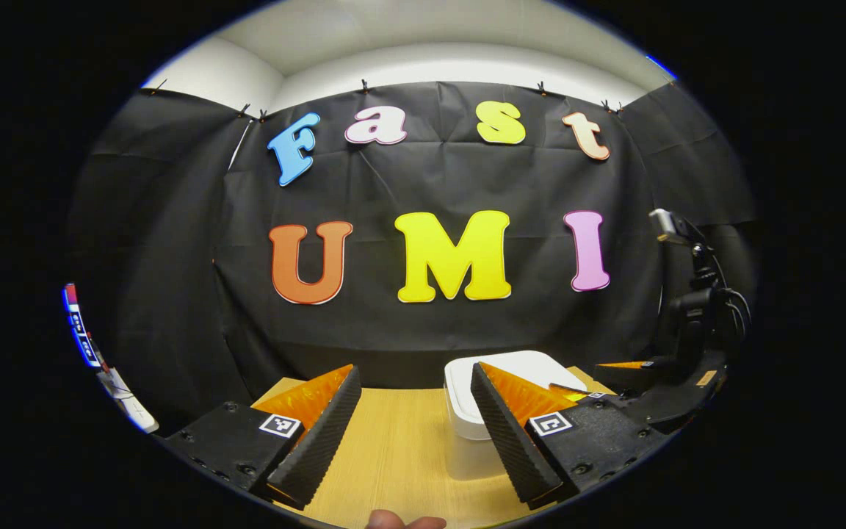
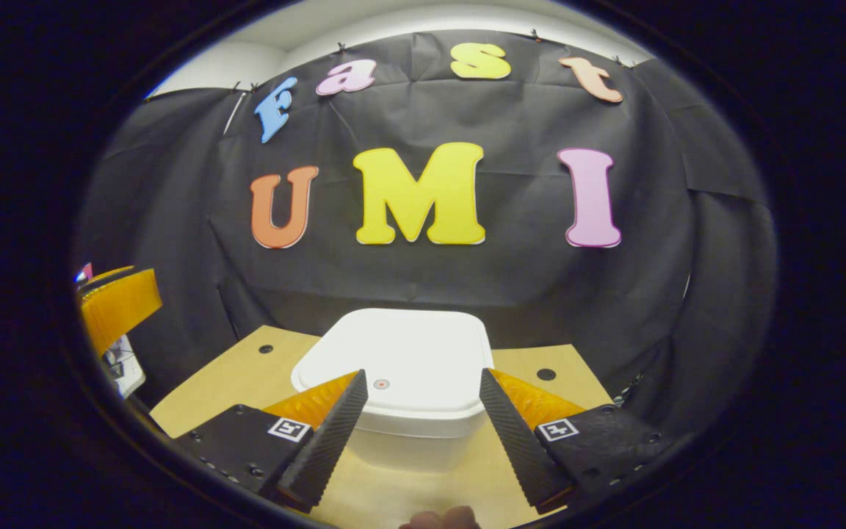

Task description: Press the lid of the desktop garbage bin to open it, pick up the crumpled paper on the desktop and throw it into the bin, then pick up the pop can on the desktop and drop it into the bin, and finally close the garbage bin lid.

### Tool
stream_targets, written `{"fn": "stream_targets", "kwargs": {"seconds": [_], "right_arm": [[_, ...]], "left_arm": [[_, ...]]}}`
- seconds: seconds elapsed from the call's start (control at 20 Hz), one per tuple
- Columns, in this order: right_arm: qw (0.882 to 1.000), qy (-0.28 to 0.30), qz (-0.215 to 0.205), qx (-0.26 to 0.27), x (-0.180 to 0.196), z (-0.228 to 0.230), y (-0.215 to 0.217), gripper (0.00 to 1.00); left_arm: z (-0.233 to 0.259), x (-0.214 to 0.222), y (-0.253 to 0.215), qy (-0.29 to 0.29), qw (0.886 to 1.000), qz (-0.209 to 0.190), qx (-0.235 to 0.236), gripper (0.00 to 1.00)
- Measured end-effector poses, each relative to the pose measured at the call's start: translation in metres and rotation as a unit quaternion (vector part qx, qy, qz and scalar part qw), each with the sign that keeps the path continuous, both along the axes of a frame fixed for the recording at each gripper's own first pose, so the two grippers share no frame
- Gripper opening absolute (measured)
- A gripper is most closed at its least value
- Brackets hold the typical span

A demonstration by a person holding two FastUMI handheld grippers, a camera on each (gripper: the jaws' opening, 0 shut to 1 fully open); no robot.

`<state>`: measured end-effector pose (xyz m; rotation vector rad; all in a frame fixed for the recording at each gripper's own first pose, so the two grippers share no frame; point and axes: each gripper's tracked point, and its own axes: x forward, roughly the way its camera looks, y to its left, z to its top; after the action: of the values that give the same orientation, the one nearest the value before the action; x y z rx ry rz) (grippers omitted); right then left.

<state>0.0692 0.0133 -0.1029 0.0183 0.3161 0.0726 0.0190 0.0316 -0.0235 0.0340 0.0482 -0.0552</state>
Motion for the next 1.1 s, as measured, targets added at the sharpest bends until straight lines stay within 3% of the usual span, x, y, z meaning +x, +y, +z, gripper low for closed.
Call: {"fn": "stream_targets", "kwargs": {"seconds": [0.3, 0.55, 0.85, 1.05, 1.1], "right_arm": [[0.997, -0.067, -0.021, -0.016, -0.014, 0.054, -0.039, 0.96], [0.992, -0.119, -0.026, -0.031, -0.025, 0.100, -0.048, 0.96], [0.991, -0.128, -0.023, -0.021, -0.037, 0.105, -0.036, 0.96], [0.991, -0.131, -0.019, -0.016, -0.036, 0.107, -0.033, 0.96], [0.991, -0.131, -0.017, -0.015, -0.036, 0.107, -0.030, 0.96]], "left_arm": [[0.026, 0.015, -0.013, -0.022, 1.000, -0.017, 0.014, 0.96], [0.040, 0.021, -0.024, -0.023, 0.999, -0.018, -0.014, 0.96], [0.032, 0.020, -0.030, -0.009, 0.999, -0.003, -0.035, 0.97], [0.035, 0.021, -0.029, -0.016, 1.000, 0.002, -0.019, 1.00], [0.034, 0.022, -0.030, -0.016, 1.000, 0.002, -0.019, 0.97]]}}
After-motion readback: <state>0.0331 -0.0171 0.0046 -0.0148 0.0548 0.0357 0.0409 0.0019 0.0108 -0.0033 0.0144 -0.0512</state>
